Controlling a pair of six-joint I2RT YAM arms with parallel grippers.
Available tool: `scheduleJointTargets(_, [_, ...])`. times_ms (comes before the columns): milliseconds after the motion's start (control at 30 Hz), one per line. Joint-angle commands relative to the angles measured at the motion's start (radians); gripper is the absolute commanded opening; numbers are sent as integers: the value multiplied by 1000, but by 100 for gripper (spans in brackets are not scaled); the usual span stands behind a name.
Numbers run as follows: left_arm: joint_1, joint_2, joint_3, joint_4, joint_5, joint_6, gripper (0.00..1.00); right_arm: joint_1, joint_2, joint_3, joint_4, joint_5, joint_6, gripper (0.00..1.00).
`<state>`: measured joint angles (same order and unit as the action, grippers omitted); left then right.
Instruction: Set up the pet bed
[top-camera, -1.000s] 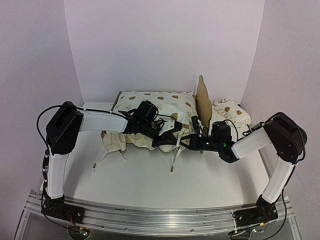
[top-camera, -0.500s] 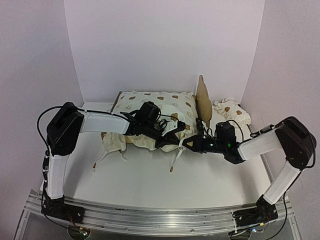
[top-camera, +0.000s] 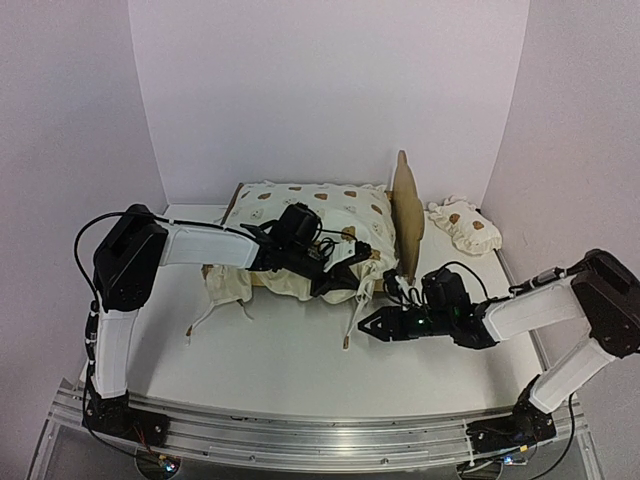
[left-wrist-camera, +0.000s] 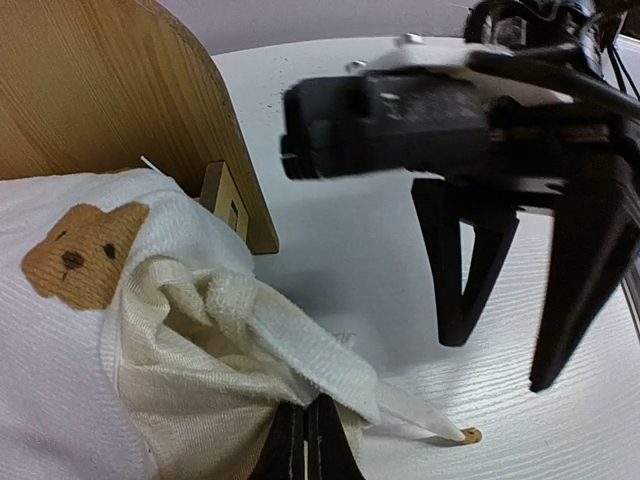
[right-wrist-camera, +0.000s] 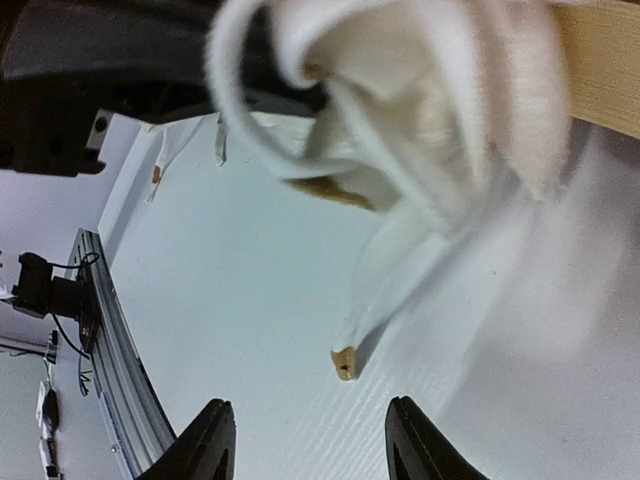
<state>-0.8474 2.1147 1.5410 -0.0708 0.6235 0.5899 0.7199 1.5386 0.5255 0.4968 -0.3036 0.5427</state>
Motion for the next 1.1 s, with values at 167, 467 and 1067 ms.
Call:
scheduleJointTargets(167, [1,-43,31,-6,-10,-30,0,62,207,59,225,187,95,54])
scheduleJointTargets(467, [1,-53,51,-43,0,-55,0,66,357,93,388,248,178,47])
scheduleJointTargets(1067, [54,-101,118,-279,-35,77,0,-46,-202,0,-502,607,-15,0])
